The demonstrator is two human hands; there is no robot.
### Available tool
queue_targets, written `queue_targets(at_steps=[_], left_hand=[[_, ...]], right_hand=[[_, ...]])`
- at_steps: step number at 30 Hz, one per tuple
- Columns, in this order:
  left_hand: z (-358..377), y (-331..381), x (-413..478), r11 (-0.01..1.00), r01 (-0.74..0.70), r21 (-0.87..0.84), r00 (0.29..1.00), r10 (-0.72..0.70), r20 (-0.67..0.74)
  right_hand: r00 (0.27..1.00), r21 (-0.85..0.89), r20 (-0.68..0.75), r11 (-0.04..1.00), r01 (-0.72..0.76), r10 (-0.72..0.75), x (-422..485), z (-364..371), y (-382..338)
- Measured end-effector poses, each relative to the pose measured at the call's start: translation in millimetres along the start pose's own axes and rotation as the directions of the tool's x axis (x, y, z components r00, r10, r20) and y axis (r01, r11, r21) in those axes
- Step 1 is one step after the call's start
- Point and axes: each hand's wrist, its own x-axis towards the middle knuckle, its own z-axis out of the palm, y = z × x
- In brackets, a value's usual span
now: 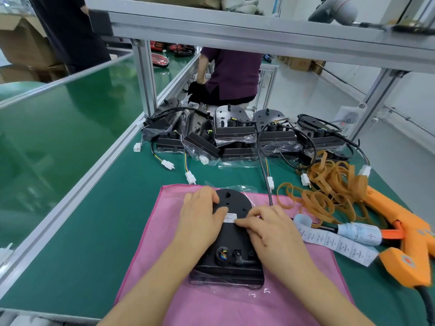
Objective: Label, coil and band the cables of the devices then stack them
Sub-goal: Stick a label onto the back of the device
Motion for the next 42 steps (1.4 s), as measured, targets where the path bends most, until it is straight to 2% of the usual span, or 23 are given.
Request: queue_targets(at_steps=[3,6,9,10,13,16,22,25,31,35,39,42], left_hand=[[-4,1,-2,1.0,-0.013,-0.022,0.999,0.011,-0.046],[-20,-12,-11,0.99,0.094,-0.108,0.995,-0.097,-0.025],[-36,-21,-32,0.949,0.243,0.201,0.956,-0.269,0.114],[-37,-19,-38,0.925,0.27,0.268,0.934,-0.319,0.16],[-36,-10,-44,0.931,0.294,0.217,0.904,-0.345,0.253],[-34,-8,-44,0.942,0.311,0.125,0.893,-0.335,0.301],[-34,-13,-40,0.935,0.35,0.059,0.867,-0.347,0.357],[-36,-11,-35,0.931,0.363,0.034,0.847,-0.346,0.403],[-31,-7,-36,0.905,0.413,-0.102,0.848,-0.341,0.406],[-31,-3,-35,0.809,0.504,-0.302,0.826,-0.35,0.441],[-33,4,-37,0.56,0.624,-0.545,0.767,-0.308,0.563],[-32,6,-41,0.455,0.624,-0.636,0.778,-0.284,0.56]], right_hand=[[0.993,0.055,0.049,0.992,-0.114,0.112,-7,-7,3],[0.929,0.146,0.073,0.918,-0.37,0.363,-26,-22,14],[0.781,-0.043,0.291,0.823,-0.566,0.553,-41,-34,24],[0.74,-0.022,0.368,0.801,-0.598,0.563,-43,-35,25],[0.713,0.309,0.472,0.661,-0.684,0.518,-43,-29,18],[0.724,0.496,0.453,0.527,-0.69,0.52,-41,-20,12],[0.799,0.738,0.311,0.399,-0.544,0.514,-36,-16,-3],[0.821,0.775,0.297,0.379,-0.505,0.487,-26,-15,-7],[0.808,0.795,0.307,0.331,-0.508,0.502,-27,-5,-9],[0.816,0.827,0.297,0.294,-0.48,0.496,-26,-8,-8],[0.837,0.866,0.266,0.263,-0.426,0.479,-26,-15,-7],[0.857,0.89,0.252,0.24,-0.387,0.449,-25,-20,-7]])
